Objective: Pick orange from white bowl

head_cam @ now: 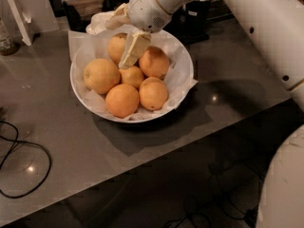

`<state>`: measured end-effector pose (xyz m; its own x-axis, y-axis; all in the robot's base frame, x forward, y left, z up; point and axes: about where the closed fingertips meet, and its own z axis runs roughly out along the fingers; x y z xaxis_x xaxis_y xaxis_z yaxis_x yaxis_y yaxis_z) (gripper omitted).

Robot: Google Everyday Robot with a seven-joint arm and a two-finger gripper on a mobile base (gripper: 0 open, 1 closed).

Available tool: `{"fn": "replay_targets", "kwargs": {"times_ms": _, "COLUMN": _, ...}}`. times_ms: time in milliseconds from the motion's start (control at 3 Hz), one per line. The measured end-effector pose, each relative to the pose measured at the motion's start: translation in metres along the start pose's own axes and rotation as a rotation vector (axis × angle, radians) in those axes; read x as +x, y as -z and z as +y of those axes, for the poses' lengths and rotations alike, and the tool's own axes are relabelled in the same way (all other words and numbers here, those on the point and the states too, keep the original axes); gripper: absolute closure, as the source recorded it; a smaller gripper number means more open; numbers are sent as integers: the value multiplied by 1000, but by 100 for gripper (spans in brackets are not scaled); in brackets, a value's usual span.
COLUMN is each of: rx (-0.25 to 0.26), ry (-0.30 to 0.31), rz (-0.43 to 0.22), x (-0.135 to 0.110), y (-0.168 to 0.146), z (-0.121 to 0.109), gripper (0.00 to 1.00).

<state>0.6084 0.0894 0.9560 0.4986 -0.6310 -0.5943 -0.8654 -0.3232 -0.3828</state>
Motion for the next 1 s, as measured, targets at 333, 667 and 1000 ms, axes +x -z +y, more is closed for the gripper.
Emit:
{"fn": "replay_targets", "kwargs": {"times_ms": 333, "rx": 2, "ry": -24, "rz": -5, "x": 10, "y": 1, "z": 2, "gripper": 25}}
{"fn": "replay_targets", "kwargs": {"times_ms": 667, "rx": -7, "ry": -44, "rz": -19, "x": 23, "y": -4, "z": 0, "gripper": 25}}
{"fn": "replay_targets", "kwargs": {"times_ms": 1000, "rx": -18, "ry": -50, "rz": -31, "x": 32, "y": -11, "z": -6, "gripper": 26}}
